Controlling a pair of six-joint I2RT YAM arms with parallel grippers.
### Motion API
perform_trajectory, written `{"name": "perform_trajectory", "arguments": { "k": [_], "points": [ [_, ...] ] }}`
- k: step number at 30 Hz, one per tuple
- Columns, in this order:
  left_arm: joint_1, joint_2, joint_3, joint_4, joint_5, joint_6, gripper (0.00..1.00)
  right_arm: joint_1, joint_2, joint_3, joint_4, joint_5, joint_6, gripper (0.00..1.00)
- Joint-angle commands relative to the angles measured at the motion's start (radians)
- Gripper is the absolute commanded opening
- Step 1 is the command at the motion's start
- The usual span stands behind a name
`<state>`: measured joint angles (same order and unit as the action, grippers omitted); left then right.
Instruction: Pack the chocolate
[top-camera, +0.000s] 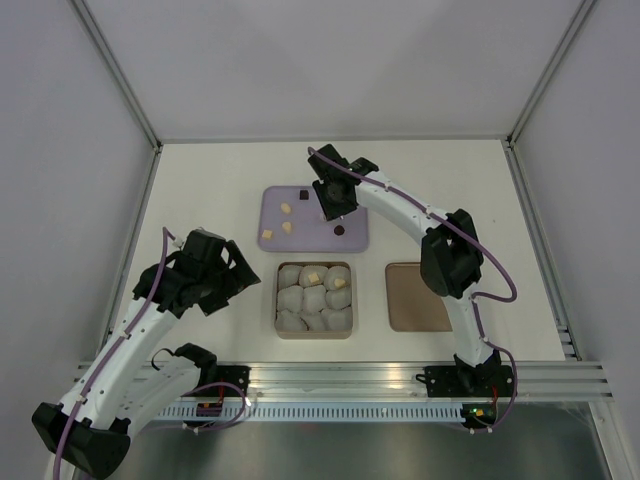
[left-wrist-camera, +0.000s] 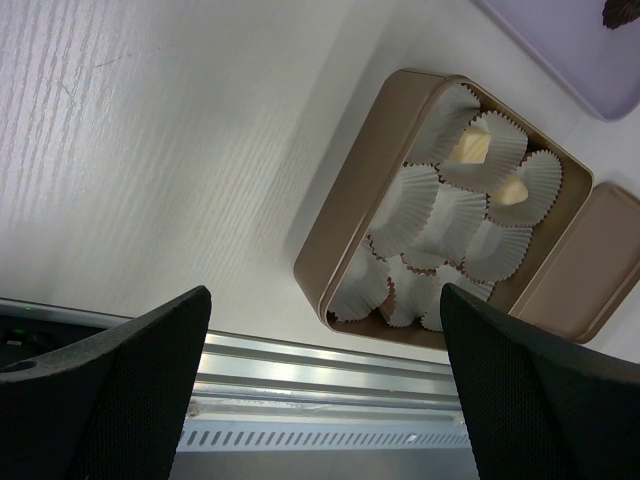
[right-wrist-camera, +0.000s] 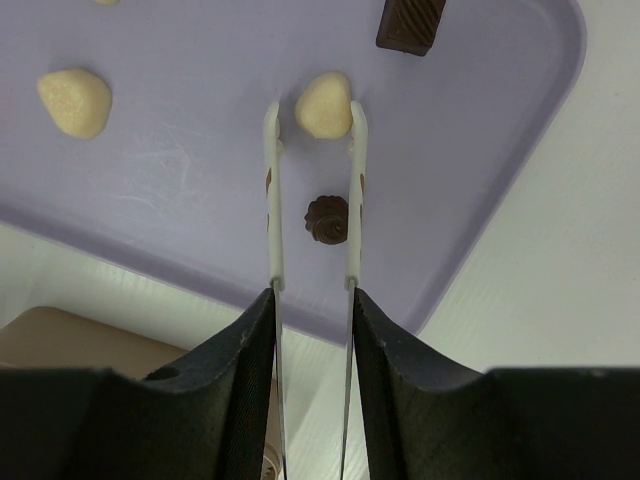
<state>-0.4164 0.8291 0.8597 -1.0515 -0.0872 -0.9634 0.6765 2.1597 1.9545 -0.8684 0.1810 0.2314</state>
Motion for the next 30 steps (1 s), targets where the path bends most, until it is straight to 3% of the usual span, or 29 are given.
{"name": "perform_trajectory", "arguments": {
  "k": [1,7,16,30],
  "points": [
    [0.002,-0.002,-0.005,0.021,-0.011,-0.011,1.00,-0.006,0.022,0.061,0.023,0.006,0.005,0.40],
    [0.004,-0.004,-0.005,0.022,-0.009,-0.011,1.00,-0.006,0.035,0.077,0.019,0.002,0.006,0.40],
    [0.004,-0.008,-0.007,0.022,-0.008,-0.015,1.00,-0.008,0.022,0.081,0.009,-0.005,0.005,0.26],
    [0.002,-0.015,-0.011,0.021,0.001,-0.026,1.00,0.011,-0.207,-0.068,0.043,-0.095,-0.017,0.18]
  ]
}}
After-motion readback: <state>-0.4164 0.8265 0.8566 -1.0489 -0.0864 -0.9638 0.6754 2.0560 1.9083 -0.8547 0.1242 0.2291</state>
